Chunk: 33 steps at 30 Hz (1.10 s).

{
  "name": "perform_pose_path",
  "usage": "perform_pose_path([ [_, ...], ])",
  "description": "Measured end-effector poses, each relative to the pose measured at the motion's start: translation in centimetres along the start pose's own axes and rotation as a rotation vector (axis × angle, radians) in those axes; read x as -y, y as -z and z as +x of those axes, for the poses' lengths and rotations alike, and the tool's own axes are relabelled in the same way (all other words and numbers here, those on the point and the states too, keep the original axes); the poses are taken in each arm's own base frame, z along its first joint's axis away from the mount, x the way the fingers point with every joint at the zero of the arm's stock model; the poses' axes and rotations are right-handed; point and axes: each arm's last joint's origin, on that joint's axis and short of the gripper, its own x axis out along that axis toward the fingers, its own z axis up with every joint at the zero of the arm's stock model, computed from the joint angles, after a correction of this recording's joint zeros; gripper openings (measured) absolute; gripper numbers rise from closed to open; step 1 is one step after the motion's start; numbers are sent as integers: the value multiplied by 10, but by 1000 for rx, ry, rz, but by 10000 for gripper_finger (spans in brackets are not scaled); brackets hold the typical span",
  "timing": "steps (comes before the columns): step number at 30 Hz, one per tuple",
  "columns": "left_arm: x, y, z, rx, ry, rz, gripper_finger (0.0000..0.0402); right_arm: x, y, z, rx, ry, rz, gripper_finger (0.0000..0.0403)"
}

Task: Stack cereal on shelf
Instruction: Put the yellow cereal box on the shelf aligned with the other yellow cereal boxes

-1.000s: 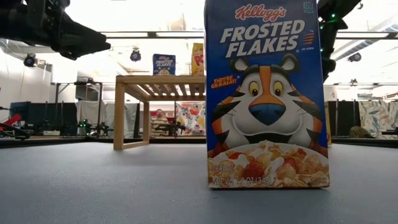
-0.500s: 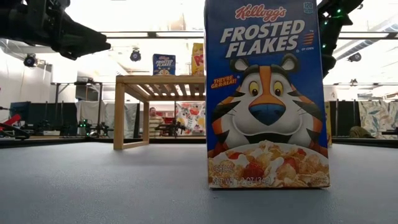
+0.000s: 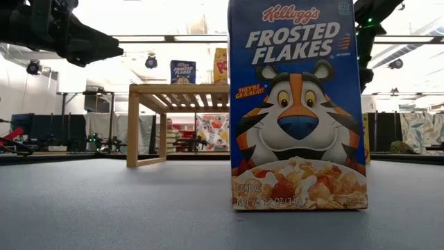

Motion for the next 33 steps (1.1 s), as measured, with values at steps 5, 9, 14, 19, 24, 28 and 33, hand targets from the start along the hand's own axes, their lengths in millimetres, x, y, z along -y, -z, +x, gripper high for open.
perform_pose_path([
  [5, 0, 0, 0, 0, 0, 0, 231, 5, -6, 6, -1, 4, 3, 288],
  [9, 0, 0, 0, -1, 0, 0, 231, 8, -6, 18, -47, -24, 20, 290],
  [14, 0, 0, 0, -1, 0, 0, 231, 9, -7, 27, -79, -45, 26, 282],
  [19, 0, 0, 0, -1, 2, 0, 231, 10, -5, 22, -78, -18, 72, 258],
  [24, 0, 0, 0, -1, 2, 0, 231, 9, 0, 24, -92, -20, 91, 220],
  [28, 0, 0, 0, -1, 2, 0, 231, 6, 5, 32, -121, -40, 108, 196],
  [33, 0, 0, 0, 0, 3, 0, 231, 4, 8, 36, -140, -49, 125, 182],
])
